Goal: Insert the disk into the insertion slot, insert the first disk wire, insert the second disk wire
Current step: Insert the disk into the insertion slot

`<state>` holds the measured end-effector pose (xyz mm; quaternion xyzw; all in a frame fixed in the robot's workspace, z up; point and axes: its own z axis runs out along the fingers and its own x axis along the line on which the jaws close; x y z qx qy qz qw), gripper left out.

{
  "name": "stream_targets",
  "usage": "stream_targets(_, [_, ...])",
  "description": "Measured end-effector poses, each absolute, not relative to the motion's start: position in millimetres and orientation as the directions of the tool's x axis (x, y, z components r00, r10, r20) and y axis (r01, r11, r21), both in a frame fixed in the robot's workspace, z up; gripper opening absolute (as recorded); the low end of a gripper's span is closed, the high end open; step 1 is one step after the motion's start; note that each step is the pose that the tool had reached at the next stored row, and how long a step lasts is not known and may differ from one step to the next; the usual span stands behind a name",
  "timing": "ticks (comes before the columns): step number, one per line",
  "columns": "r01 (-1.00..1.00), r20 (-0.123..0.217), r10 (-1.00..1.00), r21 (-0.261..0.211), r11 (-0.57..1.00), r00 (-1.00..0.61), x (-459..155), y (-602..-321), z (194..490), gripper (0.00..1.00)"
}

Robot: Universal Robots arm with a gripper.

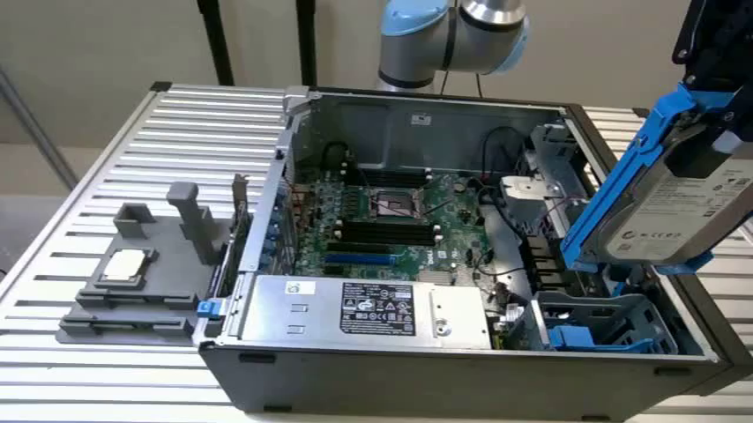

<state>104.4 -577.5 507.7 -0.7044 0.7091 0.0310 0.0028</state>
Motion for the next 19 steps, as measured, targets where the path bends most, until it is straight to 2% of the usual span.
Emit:
stream_targets(8, [-0.999,-0.048,-0.999,0.041,0.005,-0.007,105,-578,507,0.33])
stream_targets(19, [-0.999,-0.049,-0.999,0.045,0.006,-0.008,108,-586,485,0.33])
